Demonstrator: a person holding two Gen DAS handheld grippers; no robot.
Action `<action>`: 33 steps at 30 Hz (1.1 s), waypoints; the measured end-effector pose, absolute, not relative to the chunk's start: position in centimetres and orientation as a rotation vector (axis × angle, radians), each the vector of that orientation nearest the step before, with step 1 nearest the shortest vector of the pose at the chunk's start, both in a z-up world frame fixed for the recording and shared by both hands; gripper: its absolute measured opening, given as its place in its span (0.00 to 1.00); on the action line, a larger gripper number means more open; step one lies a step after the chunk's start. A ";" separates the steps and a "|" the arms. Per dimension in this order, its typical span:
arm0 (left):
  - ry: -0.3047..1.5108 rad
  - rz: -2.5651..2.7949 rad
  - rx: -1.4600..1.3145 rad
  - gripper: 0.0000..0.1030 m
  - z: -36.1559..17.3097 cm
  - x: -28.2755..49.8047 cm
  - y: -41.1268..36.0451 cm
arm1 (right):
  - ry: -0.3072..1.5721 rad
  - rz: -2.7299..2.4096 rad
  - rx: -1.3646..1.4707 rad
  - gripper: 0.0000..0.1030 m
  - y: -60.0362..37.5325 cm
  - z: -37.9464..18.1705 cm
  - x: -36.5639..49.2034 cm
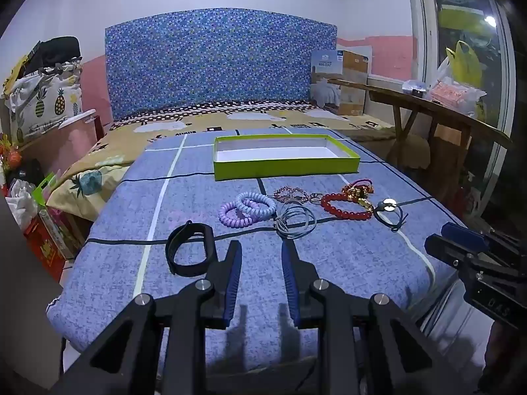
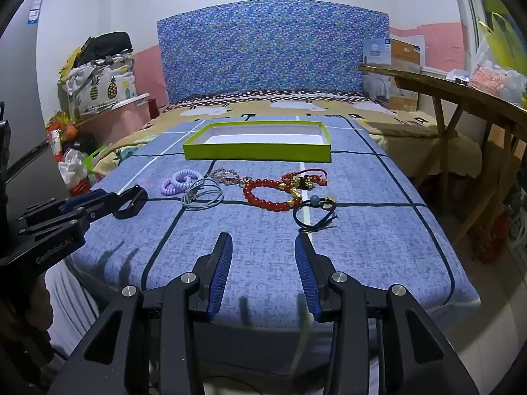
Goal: Organize jewelry
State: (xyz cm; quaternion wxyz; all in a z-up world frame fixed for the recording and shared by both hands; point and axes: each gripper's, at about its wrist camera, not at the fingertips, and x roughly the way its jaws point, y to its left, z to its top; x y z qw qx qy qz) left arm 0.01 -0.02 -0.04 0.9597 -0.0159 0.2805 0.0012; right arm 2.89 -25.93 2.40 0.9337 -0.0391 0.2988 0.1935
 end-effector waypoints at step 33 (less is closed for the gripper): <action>0.573 -0.001 -0.053 0.25 0.2 -0.4 0.0 | 0.608 0.394 -0.085 0.39 -25.9 2.6 2.8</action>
